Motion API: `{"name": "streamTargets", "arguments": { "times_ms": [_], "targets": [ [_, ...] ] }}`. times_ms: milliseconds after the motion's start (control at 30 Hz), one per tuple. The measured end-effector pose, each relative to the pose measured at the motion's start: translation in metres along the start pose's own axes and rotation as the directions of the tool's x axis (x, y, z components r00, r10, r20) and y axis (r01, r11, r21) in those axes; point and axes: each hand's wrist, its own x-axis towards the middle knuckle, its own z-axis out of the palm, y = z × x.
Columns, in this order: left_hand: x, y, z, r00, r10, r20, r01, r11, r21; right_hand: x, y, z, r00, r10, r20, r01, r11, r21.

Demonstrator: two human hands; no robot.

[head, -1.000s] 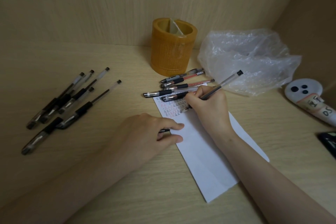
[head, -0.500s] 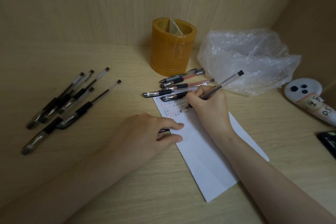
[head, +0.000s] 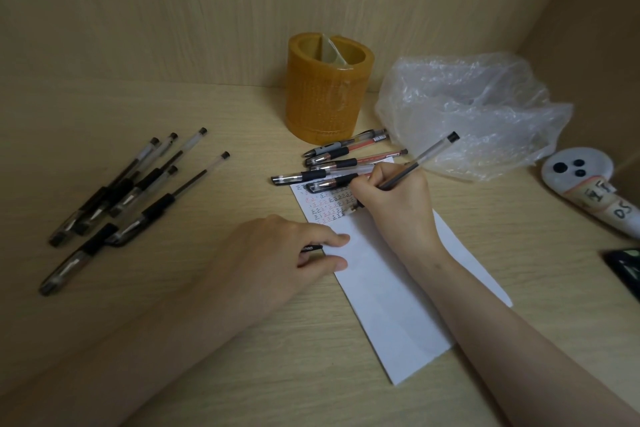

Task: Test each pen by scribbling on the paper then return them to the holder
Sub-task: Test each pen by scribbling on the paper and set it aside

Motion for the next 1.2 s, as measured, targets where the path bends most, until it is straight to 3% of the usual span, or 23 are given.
{"name": "streamTargets", "arguments": {
  "times_ms": [933,1000,1100,1200],
  "targets": [
    [-0.001,-0.002,0.002,1.0,-0.002,-0.025,0.002,0.999,-0.032,0.0,0.0,0.0,1.0,-0.007,-0.022,0.008,1.0,0.006],
    [-0.001,-0.002,0.002,0.999,0.002,-0.035,-0.003,0.999,-0.035,0.002,-0.001,-0.001,0.999,0.033,-0.033,-0.031,0.998,0.056],
    [-0.001,-0.003,0.003,0.999,0.01,-0.038,-0.011,1.0,-0.026,0.008,0.003,-0.009,0.985,0.156,-0.076,-0.13,0.954,0.269],
    [-0.001,-0.003,0.003,1.0,-0.004,-0.03,0.003,0.999,-0.039,0.005,0.002,-0.007,0.993,0.103,-0.053,-0.092,0.98,0.178]
  ]
}}
